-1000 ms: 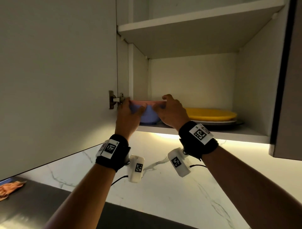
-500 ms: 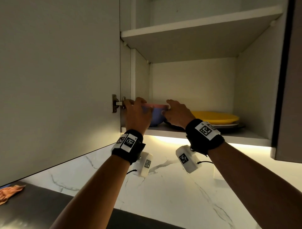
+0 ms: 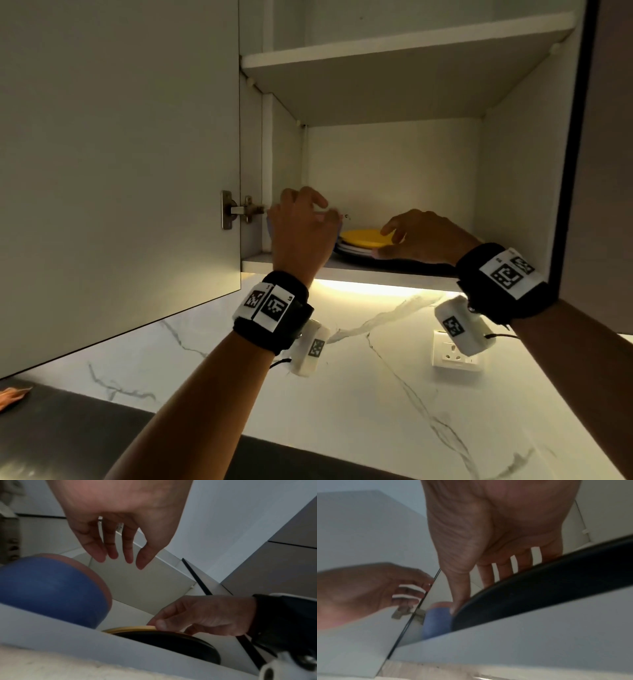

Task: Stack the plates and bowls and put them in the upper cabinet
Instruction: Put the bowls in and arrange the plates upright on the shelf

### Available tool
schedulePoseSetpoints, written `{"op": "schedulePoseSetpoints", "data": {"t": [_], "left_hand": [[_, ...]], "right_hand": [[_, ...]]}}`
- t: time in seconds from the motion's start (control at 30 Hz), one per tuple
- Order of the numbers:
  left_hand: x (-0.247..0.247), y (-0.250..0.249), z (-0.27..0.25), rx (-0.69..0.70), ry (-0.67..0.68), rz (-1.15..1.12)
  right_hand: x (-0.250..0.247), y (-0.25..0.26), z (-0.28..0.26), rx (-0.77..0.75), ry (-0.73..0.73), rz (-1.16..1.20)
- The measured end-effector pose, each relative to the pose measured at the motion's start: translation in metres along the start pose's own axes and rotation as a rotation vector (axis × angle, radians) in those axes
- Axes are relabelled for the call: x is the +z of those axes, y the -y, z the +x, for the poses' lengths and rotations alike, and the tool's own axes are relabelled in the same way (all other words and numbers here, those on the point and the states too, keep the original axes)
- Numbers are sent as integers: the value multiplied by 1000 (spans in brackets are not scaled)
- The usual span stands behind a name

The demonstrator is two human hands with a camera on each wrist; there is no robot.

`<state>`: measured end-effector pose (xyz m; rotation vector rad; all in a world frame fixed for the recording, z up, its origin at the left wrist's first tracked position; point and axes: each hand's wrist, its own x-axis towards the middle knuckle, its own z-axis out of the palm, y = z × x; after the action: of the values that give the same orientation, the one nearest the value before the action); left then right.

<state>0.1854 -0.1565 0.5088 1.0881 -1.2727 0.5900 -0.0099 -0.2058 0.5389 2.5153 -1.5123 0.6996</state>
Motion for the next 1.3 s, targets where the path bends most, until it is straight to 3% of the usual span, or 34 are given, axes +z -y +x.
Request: {"op": "schedulePoseSetpoints", "data": {"t": [0.1, 0.2, 0.3, 0.6, 0.83, 0.97, 1.1, 1.3], "left_hand": [[11, -14, -5, -148, 237, -102], [24, -12, -14, -278, 459, -46], [32, -8, -21, -289, 556, -2], [34, -5, -13, -384, 546, -56], [32, -4, -19, -93, 237, 98], [34, 2, -19, 103, 181, 202], [34, 6, -22, 0, 121, 62], [32, 14, -19, -127, 185, -28]], "right_hand": [[2, -4, -10, -51, 27, -74], [4, -6, -17, -116, 76, -194], [8, -11, -20, -187, 38, -267], [9, -20, -17, -278, 5, -333], [15, -21, -23, -310, -52, -416], [17, -23, -27, -338, -121, -482], [15, -28, -30, -313, -235, -491], [13, -27, -31, -279, -344, -457]]}}
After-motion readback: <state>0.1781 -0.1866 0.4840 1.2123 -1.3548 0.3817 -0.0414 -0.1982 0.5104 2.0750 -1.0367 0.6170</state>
